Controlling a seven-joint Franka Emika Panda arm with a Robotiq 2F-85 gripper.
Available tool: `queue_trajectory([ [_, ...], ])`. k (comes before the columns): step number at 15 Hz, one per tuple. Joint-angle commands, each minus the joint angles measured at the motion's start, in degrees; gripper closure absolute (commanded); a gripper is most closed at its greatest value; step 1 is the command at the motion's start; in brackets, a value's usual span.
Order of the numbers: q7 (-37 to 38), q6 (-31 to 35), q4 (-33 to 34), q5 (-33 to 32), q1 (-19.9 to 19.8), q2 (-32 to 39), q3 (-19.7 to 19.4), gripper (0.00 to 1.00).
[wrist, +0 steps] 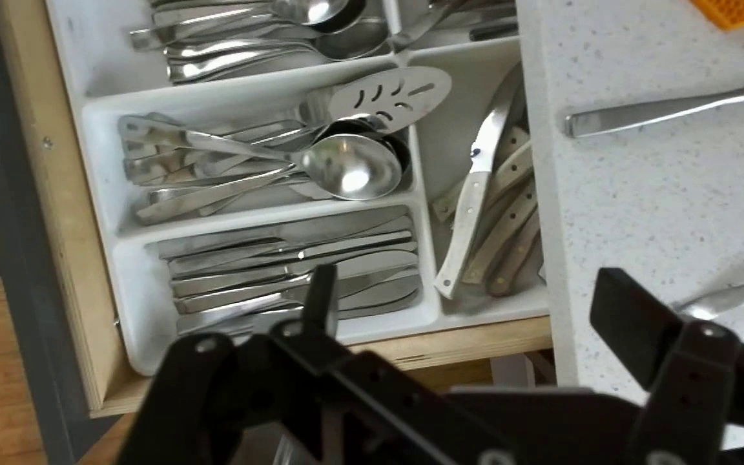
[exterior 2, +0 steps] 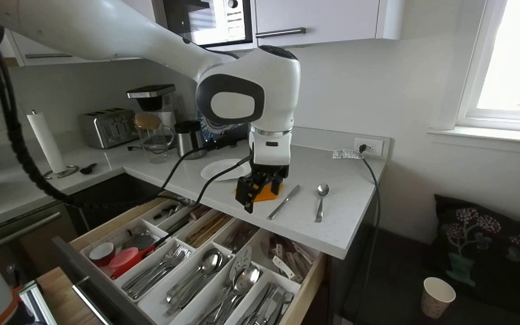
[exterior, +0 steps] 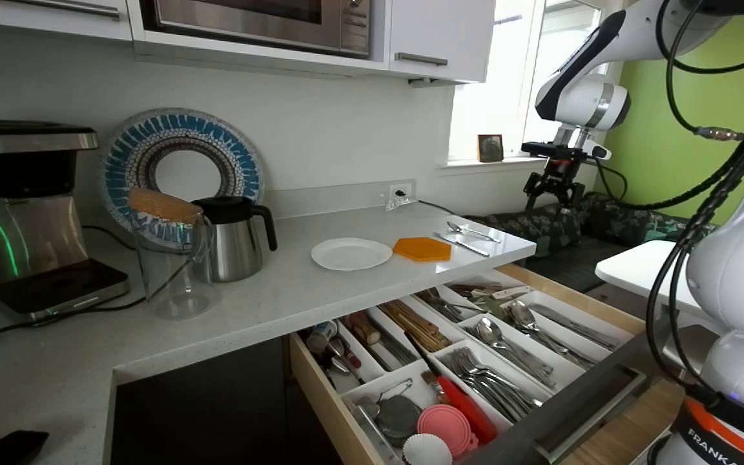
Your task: Remove one spoon from the drawer
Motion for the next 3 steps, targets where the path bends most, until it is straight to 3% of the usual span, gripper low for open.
queue_trajectory([
  [1,-0.57,-0.27,-0.51,-0.54,0.98,-0.64,-0.98,0.0],
  [3,-1.08,-0.26,-1.15,-0.99,1.03,-1.29,-0.97,0.0],
])
